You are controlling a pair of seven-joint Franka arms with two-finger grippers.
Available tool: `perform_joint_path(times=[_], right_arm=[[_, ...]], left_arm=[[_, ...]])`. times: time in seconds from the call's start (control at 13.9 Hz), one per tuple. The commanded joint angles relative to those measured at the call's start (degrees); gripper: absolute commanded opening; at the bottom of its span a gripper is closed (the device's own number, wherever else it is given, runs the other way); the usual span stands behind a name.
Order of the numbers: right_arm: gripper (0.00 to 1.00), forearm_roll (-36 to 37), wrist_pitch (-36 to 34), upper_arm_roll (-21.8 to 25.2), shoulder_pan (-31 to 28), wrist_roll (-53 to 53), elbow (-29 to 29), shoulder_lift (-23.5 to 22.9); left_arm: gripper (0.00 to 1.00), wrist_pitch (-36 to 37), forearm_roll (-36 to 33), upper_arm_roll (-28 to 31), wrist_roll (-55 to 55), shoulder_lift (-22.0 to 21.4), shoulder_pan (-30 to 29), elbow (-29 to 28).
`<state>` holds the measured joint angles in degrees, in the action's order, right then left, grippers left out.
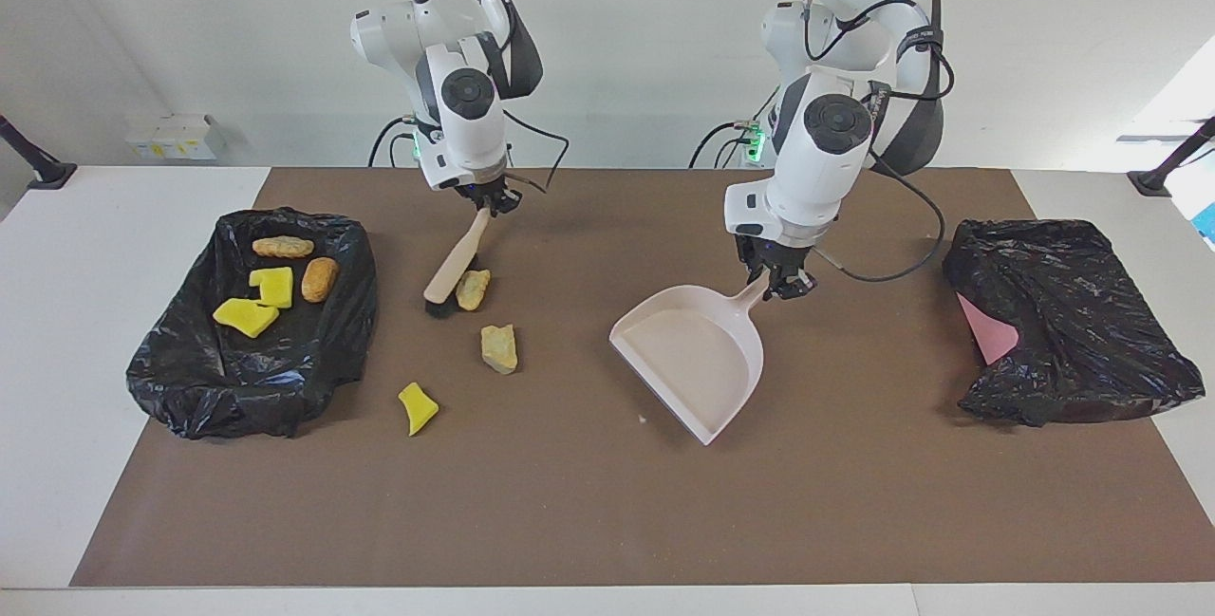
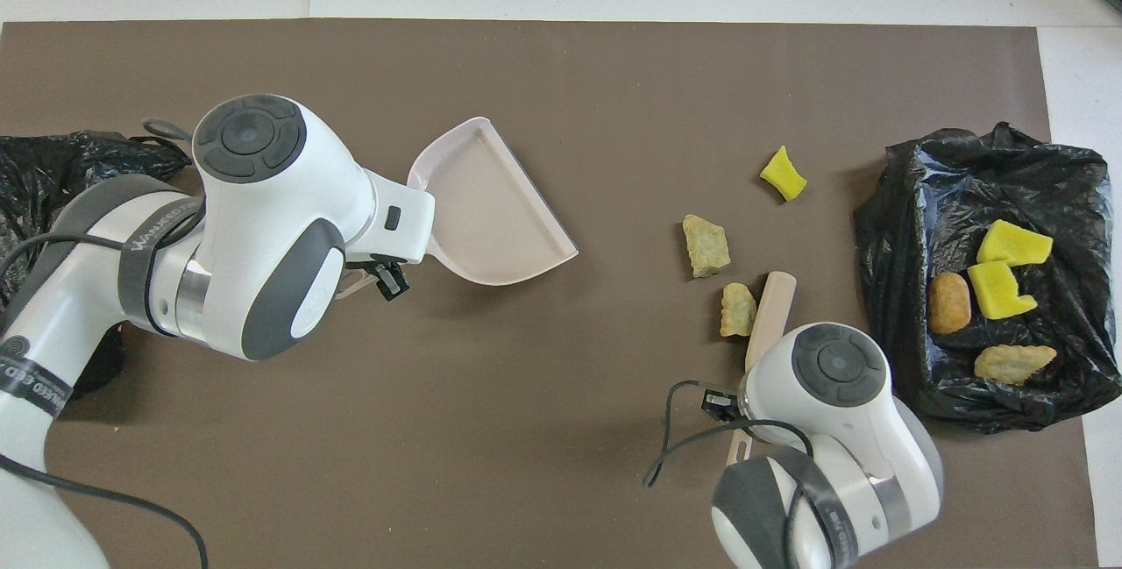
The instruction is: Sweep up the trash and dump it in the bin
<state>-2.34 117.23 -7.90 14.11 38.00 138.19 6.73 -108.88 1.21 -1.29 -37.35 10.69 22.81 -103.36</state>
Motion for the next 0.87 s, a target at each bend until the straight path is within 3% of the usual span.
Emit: perform_joint_path(times=[0.0,0.36,0.58,0.79], right_arm=[[0.00,3.3,0.1,-0.3,-4.1,-7.4,-9.4,-7.8],[0.00,5.9,5.1,-0.3,-5.5,-17.2,-13.8,-15.4],[0.00,5.9,4.3,-0.7,-4.1,-18.0,-14.2,-15.5],[0.00,1.6,2.4,-1.2,1.2,-18.9,-13.8,-14.6]], left_arm=[[0.00,1.0,-0.9,-0.4,-4.1,-0.9,0.9,-1.7],[0.00,-3.6,-2.9,-0.5,-7.4,-0.4,6.2,-4.3],[0.00,-8.0,-2.9,-0.5,-7.0,-0.1,9.7,-7.2],[0.00,-11.2,-2.9,-0.5,-5.4,-0.9,11.2,-9.9]])
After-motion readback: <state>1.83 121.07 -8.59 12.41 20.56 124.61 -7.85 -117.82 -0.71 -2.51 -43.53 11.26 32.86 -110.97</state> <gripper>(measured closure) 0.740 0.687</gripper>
